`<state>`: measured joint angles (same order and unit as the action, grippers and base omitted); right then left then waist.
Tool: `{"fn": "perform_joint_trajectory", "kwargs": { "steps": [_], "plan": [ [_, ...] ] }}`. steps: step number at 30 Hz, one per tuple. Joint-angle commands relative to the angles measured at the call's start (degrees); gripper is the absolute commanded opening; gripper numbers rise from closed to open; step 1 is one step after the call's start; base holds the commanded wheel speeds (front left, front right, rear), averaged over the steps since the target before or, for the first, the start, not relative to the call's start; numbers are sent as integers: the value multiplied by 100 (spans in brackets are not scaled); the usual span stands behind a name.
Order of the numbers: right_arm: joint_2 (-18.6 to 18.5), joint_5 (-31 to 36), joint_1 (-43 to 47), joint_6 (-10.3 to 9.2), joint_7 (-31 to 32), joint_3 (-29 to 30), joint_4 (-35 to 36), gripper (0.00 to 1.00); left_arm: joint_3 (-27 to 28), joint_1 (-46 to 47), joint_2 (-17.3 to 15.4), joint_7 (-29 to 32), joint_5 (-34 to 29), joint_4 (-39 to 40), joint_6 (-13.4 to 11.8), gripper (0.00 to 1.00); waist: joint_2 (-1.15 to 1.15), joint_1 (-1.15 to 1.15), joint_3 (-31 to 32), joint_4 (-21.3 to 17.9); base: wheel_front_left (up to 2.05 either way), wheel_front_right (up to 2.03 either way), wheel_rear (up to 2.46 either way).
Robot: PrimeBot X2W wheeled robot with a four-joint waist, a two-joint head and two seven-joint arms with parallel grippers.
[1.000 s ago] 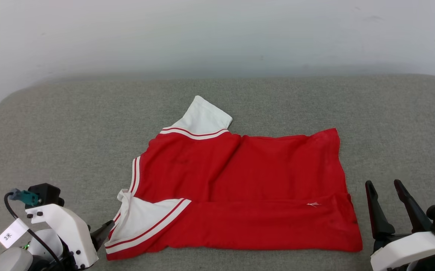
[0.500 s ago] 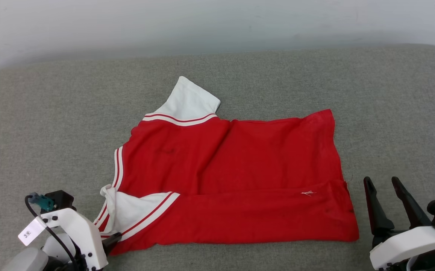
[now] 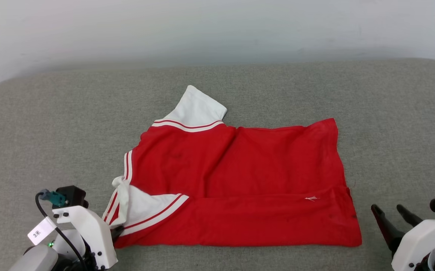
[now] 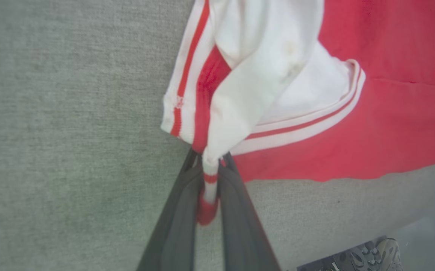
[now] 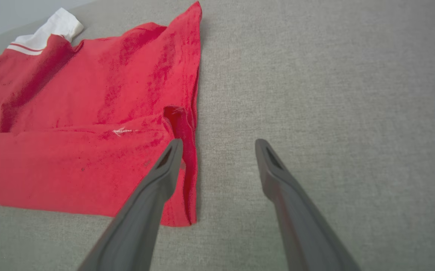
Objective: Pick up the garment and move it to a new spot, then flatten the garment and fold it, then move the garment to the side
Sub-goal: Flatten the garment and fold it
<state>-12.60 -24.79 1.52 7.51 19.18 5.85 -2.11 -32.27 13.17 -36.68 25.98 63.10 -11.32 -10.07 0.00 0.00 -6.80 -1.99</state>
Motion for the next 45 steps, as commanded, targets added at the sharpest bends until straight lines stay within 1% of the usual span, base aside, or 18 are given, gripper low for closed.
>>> {"fn": "perform_joint_trajectory", "kwargs": {
  "steps": [1, 2, 3, 4, 5, 10, 13, 20, 21, 22, 27, 32, 35, 40, 45],
  "plan": [
    [-109, -52, -105, -5, 478, -78, -22, 100, 50, 45, -62, -66, -58, 148, -48, 0, 0, 0, 8, 33, 0, 0, 0],
    [-137, -77, -145, -5, 707, -131, -16, 100, 61, 54, -89, -92, -93, 241, -71, 0, 0, 0, -3, 46, 0, 0, 0],
    [-137, -77, -145, -5, 707, -131, -16, 100, 61, 54, -89, -92, -93, 241, -71, 0, 0, 0, -3, 46, 0, 0, 0],
    [-189, -132, -195, -5, 1167, -253, -21, 100, 76, 49, -137, -130, -139, 406, -134, 0, 0, 0, -43, 79, 0, 0, 0],
    [-189, -132, -195, -5, 1167, -253, -21, 100, 76, 49, -137, -130, -139, 406, -134, 0, 0, 0, -43, 79, 0, 0, 0],
    [-194, -188, -429, -5, 1806, -519, -150, 100, 96, 125, -180, -204, -263, 755, -218, 0, 0, 0, -252, 179, 0, 0, 0],
    [-210, -213, -551, -5, 1976, -689, -366, 100, 73, 139, -156, -243, -301, 859, -249, 0, 0, 0, -379, 238, 0, 0, 0],
    [-85, -415, -560, -2, 2376, -1152, -986, 100, 102, 115, -112, -329, -299, 905, -256, 0, 0, 0, -561, 278, 0, 0, 0],
    [-79, -480, -566, 1, 2402, -1207, -1011, 39, 111, 93, -113, -359, -297, 906, -260, 0, 0, 0, -573, 268, 0, 0, 0],
    [-82, -536, -588, 5, 2379, -1237, -1013, 0, 115, 72, -106, -366, -298, 904, -264, 0, 0, 0, -578, 259, 0, 0, 0],
    [-294, -635, -763, -5, 2209, -1215, -927, 0, 154, -29, -103, -510, -308, 908, -278, 0, 0, 0, -481, 205, 0, 0, 0],
    [-452, -694, -849, -4, 2031, -1283, -785, 0, 221, -323, -222, -665, -322, 1027, -375, 0, 0, 0, -213, 115, 0, 0, 0],
    [-482, -737, -734, -4, 2025, -1350, -707, 0, 238, -580, -339, -742, -357, 1111, -506, 0, 0, 0, 36, 81, 0, 0, 0],
    [-495, -851, -511, -4, 2112, -1523, -643, 0, 293, -1131, -480, -709, -183, 1292, -720, 0, 0, 0, 443, -20, 0, 0, 0],
    [-508, -936, -144, -5, 2134, -1516, -568, 0, 361, -1694, -637, -630, 17, 1521, -933, 0, 0, 0, 709, -76, 0, 0, 0]
  ]
}}
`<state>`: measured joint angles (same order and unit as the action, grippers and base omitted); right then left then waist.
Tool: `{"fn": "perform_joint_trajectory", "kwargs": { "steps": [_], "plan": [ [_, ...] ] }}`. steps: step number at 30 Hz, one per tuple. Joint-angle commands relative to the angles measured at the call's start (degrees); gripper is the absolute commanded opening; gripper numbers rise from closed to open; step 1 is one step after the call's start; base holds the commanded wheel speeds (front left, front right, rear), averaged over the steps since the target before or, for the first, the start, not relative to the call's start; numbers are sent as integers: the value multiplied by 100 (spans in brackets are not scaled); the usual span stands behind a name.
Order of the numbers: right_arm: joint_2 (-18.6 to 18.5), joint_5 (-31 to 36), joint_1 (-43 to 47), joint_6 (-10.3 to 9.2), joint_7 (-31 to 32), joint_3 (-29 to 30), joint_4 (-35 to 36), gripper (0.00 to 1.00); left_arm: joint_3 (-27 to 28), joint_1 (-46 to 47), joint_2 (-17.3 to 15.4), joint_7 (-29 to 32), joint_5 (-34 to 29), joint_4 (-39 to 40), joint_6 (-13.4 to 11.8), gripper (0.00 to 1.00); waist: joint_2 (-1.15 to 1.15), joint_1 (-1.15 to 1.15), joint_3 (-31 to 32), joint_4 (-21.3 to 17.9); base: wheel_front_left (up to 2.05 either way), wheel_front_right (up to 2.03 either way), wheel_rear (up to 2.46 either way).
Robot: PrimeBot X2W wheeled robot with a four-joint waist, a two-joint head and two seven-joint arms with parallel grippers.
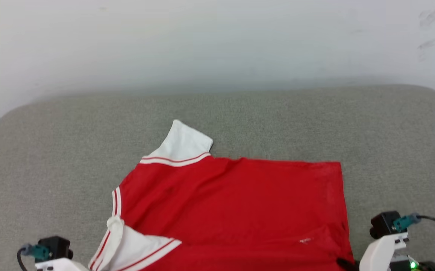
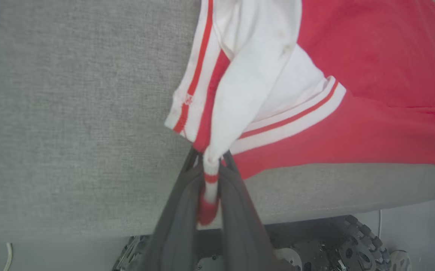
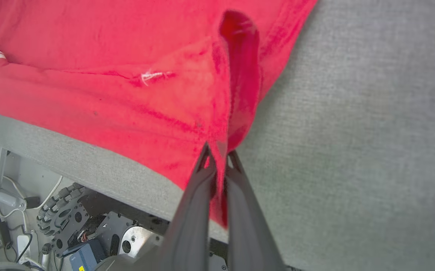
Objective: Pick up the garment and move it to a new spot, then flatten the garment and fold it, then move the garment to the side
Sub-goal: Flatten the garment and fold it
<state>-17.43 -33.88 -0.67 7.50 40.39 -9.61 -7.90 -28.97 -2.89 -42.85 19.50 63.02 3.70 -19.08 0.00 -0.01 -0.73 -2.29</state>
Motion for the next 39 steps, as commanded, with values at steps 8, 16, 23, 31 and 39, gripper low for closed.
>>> {"fn": "perform_joint_trajectory", "kwargs": {
  "steps": [8, 16, 23, 31, 39],
  "plan": [
    [53, -4, 608, -5, -190, 316, -131, 0, -30, -563, 166, -75, 268, -67, 11, 0, 0, 1, 161, -19, 0, 0, 0],
    [318, 58, 644, -4, -920, 576, -391, 100, -114, -169, 616, -324, 229, -791, 346, 100, 0, 1, 132, 27, 0, 0, 0],
    [561, 505, 517, -4, -2569, 803, -15, 100, -70, 195, 616, -916, -262, -863, 459, 100, 0, 1, 159, 21, 0, 0, 0],
    [825, 1260, 224, -4, -3863, 1026, 510, 100, 2, 986, 774, -1804, -1014, -894, 465, 100, 0, 1, -64, -97, 0, 0, 0],
    [986, 1503, -427, -4, -4026, 1030, 1001, 100, 39, 2409, 859, -1846, -1301, -1489, 866, 100, 0, 1, -1097, -448, 0, 0, 0]
  ]
}}
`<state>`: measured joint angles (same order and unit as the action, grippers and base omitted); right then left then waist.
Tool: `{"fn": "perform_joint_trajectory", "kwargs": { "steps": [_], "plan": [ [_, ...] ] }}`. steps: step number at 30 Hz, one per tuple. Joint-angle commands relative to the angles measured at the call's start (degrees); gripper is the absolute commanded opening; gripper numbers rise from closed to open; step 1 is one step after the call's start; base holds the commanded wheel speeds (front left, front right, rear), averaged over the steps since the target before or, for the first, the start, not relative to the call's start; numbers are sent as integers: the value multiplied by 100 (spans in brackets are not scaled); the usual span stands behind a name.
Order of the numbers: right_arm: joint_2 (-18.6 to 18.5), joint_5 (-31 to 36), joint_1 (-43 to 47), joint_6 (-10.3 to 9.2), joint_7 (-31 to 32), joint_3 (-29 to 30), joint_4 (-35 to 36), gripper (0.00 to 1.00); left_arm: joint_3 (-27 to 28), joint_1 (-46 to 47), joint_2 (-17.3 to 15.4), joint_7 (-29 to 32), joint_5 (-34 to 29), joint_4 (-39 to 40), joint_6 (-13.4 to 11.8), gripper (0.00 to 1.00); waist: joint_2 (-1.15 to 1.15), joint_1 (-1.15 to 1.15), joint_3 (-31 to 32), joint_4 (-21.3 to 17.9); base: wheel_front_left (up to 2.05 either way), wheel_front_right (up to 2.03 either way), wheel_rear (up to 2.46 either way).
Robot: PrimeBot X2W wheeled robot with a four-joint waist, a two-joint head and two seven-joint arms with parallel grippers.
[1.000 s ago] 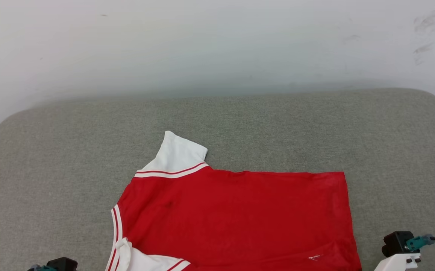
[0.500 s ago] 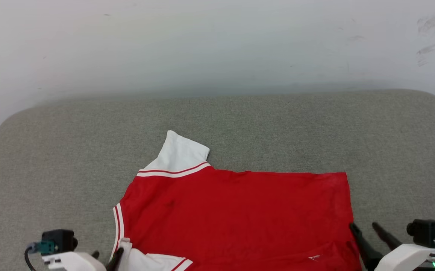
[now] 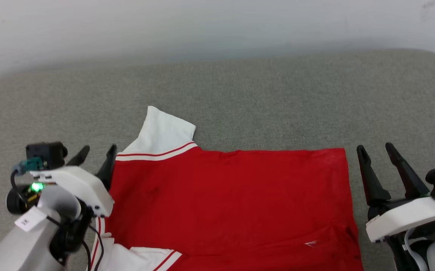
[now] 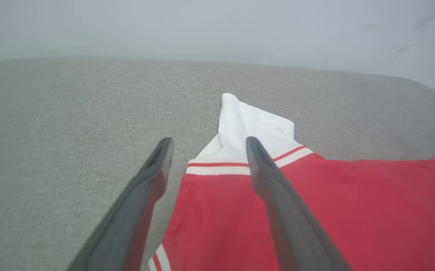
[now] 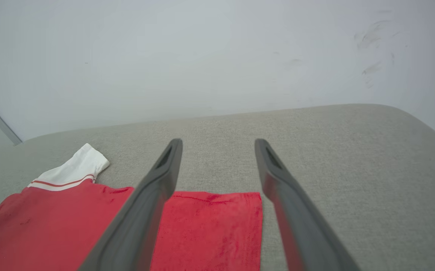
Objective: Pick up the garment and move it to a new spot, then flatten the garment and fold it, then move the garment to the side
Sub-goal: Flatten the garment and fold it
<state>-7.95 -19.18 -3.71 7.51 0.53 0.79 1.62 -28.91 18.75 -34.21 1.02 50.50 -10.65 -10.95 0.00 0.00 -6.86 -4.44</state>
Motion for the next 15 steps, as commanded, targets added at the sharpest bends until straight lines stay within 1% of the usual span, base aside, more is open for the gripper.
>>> {"fn": "perform_joint_trajectory", "kwargs": {
  "steps": [1, 6, 9, 12, 14, 15],
  "plan": [
    [50, 53, -188, -5, -61, -12, 55, 100, 17, 426, 10, 34, -72, -153, 123, 100, 0, 0, -594, -273, 0, 0, 0],
    [153, 91, -505, -5, -123, -62, 51, 100, -44, 1444, 5, 472, -50, -684, 520, 100, 0, 0, -1104, -488, 0, 0, 0],
    [207, 98, -618, -5, -162, -114, -37, 100, -102, 1936, -10, 1026, 119, -1018, 730, 100, 0, 0, -1309, -617, 0, 0, 0],
    [263, 76, -709, -5, -228, -185, -156, 100, -123, 2378, -52, 1675, 337, -1350, 868, 100, 0, 0, -1489, -747, 0, 0, 0],
    [300, 55, -755, -5, -279, -225, -250, 100, -121, 2631, -83, 2083, 459, -1566, 899, 100, 0, 0, -1577, -830, 0, 0, 0],
    [300, 55, -755, -5, -279, -225, -250, 100, -121, 2631, -83, 2083, 459, -1566, 899, 100, 0, 0, -1577, -830, 0, 0, 0]
  ]
}}
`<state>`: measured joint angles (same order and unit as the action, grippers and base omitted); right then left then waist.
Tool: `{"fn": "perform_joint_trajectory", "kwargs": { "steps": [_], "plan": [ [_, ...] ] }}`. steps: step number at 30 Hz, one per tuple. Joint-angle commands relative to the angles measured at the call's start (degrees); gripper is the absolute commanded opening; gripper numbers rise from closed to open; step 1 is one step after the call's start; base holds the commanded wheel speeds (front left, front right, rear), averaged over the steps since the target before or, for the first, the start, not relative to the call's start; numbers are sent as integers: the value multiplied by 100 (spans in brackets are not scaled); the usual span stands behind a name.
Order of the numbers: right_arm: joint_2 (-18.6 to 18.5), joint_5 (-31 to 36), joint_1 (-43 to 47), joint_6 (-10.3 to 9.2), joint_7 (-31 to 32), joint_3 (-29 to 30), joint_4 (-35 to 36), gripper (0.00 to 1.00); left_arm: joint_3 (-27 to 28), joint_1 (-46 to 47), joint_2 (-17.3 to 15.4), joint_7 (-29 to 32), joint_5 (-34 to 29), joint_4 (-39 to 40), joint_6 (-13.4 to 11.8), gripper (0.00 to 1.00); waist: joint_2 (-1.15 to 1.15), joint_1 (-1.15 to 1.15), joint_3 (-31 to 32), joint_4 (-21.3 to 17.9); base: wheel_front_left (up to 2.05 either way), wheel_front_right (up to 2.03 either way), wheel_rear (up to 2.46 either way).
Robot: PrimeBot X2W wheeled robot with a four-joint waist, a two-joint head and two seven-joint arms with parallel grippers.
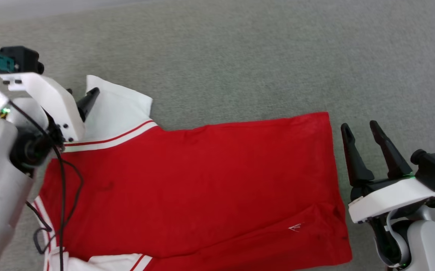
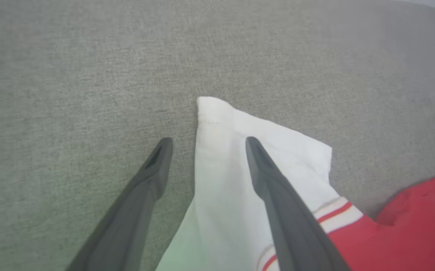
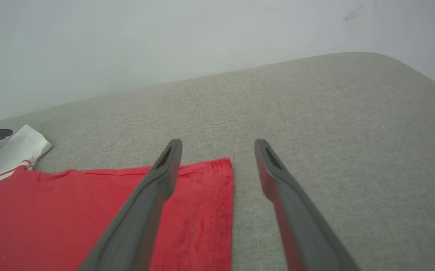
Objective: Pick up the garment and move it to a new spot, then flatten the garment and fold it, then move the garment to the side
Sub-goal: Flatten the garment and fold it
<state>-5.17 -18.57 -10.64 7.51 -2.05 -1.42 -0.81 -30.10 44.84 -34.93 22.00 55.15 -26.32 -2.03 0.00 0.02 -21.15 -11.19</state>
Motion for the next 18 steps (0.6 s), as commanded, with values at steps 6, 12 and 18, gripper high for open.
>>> {"fn": "perform_joint_trajectory", "kwargs": {
  "steps": [6, 12, 18],
  "plan": [
    [129, -124, -180, -5, -223, -128, -382, 100, -339, 568, -220, 1844, 272, -598, 5, 100, 0, -2, -384, -447, 0, 0, 0],
    [149, -270, -301, -5, -283, -157, -603, 100, -628, 475, -124, 2886, 467, -759, -192, 0, 0, -2, -469, -562, 0, 0, 0],
    [-53, -650, -592, -4, 182, -120, -960, 100, -574, 518, -114, 2636, 406, -607, -151, 0, 0, -2, -395, -572, 0, 0, 0]
  ]
}}
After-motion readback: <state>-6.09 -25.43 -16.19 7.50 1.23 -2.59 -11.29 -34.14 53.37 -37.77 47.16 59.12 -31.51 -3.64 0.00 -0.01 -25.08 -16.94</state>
